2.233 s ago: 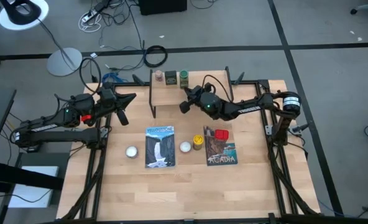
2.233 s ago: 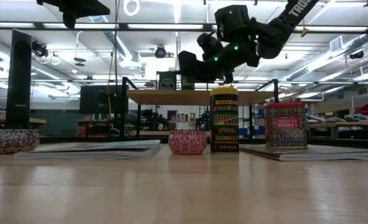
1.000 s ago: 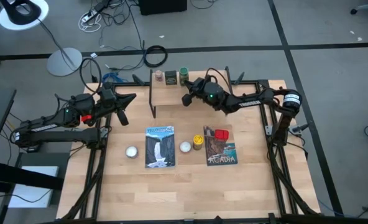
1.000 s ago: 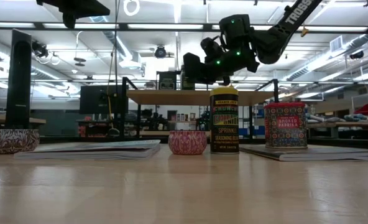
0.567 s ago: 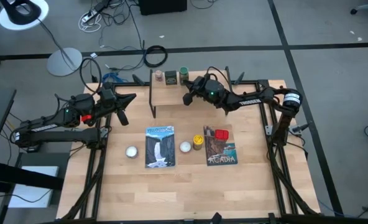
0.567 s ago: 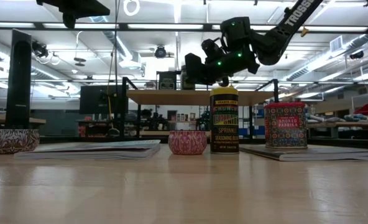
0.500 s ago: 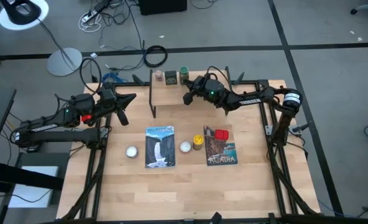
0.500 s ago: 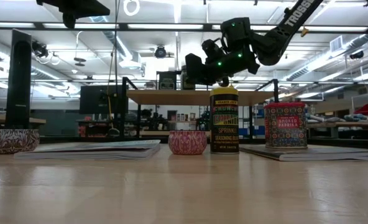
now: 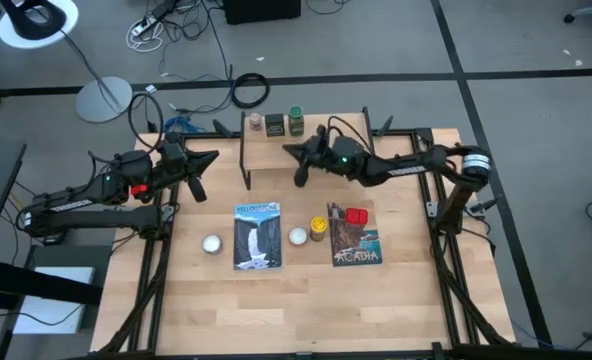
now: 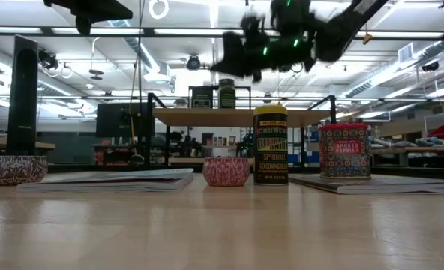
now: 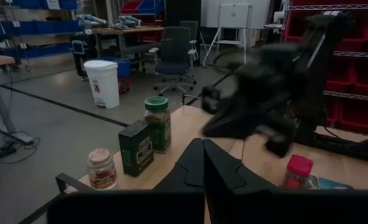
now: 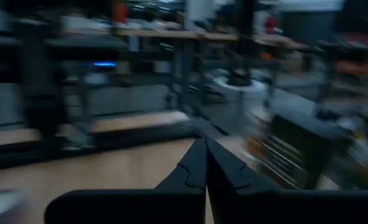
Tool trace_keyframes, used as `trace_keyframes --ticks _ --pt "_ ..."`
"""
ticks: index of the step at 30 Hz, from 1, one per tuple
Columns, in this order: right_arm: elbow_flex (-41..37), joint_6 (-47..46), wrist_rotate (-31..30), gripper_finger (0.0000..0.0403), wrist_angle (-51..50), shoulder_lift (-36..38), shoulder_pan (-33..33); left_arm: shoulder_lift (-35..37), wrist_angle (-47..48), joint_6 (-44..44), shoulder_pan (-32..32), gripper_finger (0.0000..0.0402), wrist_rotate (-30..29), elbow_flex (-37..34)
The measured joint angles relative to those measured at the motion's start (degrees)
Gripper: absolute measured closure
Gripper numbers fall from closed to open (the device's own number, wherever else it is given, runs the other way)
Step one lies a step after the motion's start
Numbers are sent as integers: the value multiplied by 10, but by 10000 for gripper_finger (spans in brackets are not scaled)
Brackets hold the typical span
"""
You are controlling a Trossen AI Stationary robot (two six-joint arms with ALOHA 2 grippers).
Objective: Shelf spices
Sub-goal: Put the yellow spice on the shelf
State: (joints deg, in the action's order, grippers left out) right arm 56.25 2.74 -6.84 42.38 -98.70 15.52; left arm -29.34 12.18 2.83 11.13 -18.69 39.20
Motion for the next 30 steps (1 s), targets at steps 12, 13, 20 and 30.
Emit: trace_keyframes --ticks 12,13,20,30 --pt "0 104 22 403 -322 295 -122 -71 -73 6 0 401 50 -50" --pt "0 94 21 403 -361 316 -126 -82 -96 4 0 401 50 -60" --pt "0 -41 17 386 -589 373 -148 -167 -253 -9 0 401 122 -80" --pt "0 -110 5 215 -689 308 -178 -267 -325 4 0 401 173 -81"
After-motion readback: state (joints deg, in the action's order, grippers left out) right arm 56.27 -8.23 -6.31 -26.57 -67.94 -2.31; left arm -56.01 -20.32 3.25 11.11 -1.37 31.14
